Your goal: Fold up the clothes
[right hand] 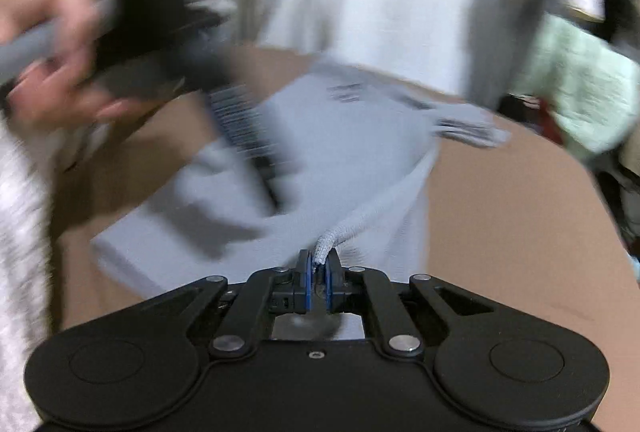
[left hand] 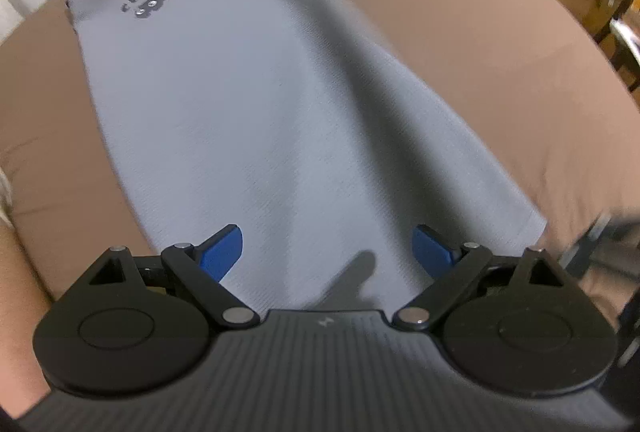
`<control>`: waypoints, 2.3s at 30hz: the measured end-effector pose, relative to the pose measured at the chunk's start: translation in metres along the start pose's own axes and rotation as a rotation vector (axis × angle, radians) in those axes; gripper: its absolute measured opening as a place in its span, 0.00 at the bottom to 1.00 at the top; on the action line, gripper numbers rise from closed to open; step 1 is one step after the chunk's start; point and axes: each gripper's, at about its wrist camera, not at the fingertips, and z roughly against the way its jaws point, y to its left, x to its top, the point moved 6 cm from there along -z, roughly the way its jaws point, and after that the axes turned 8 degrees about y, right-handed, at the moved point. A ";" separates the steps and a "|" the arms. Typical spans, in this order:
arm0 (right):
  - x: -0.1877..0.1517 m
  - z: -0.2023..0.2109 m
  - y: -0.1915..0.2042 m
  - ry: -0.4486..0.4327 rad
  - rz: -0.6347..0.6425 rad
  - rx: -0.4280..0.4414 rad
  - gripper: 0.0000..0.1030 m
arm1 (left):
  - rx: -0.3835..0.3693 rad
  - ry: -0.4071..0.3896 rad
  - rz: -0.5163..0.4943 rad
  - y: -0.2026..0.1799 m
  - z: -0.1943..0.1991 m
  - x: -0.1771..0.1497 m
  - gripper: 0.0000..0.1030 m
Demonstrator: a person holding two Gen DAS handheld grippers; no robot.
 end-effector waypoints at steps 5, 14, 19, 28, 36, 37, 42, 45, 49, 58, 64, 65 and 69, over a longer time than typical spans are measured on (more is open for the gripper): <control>0.001 -0.019 0.010 0.111 0.029 0.037 0.13 | -0.067 0.106 0.080 0.013 -0.037 0.011 0.90; -0.005 0.007 -0.020 0.119 -0.238 0.245 0.31 | 0.051 0.169 0.125 0.030 -0.050 -0.003 0.90; 0.016 -0.014 -0.028 0.117 -0.258 0.247 0.33 | 0.019 0.143 0.238 0.049 -0.042 -0.010 0.90; 0.013 -0.044 -0.031 0.205 -0.400 0.103 0.01 | -0.003 0.164 0.285 0.052 -0.040 -0.014 0.90; -0.012 0.008 -0.076 0.045 -0.544 0.033 0.01 | 0.078 0.240 0.032 0.005 -0.038 -0.037 0.90; -0.018 0.008 -0.083 0.047 -0.565 0.012 0.01 | 0.090 0.256 0.008 0.002 -0.041 -0.040 0.90; -0.041 -0.007 -0.112 0.124 -0.601 -0.114 0.00 | 0.104 0.356 -0.013 -0.001 -0.060 -0.047 0.92; -0.048 0.002 -0.118 0.104 -0.664 -0.036 0.02 | 0.108 0.412 -0.027 -0.002 -0.063 -0.046 0.94; -0.055 0.007 -0.128 0.040 -0.839 0.172 0.11 | 0.122 0.415 -0.090 -0.011 -0.066 -0.042 0.88; -0.058 -0.015 -0.122 0.025 -0.956 0.291 0.14 | 0.075 0.383 -0.079 -0.020 -0.055 -0.049 0.22; -0.056 0.000 -0.127 -0.049 -1.022 0.334 0.47 | 0.061 0.363 -0.074 -0.025 -0.051 -0.052 0.19; -0.056 0.002 -0.129 -0.060 -1.032 0.331 0.55 | 0.056 0.362 -0.066 -0.025 -0.051 -0.052 0.19; -0.050 -0.004 -0.126 -0.020 -0.972 0.325 0.55 | 0.068 0.344 -0.053 -0.027 -0.052 -0.058 0.19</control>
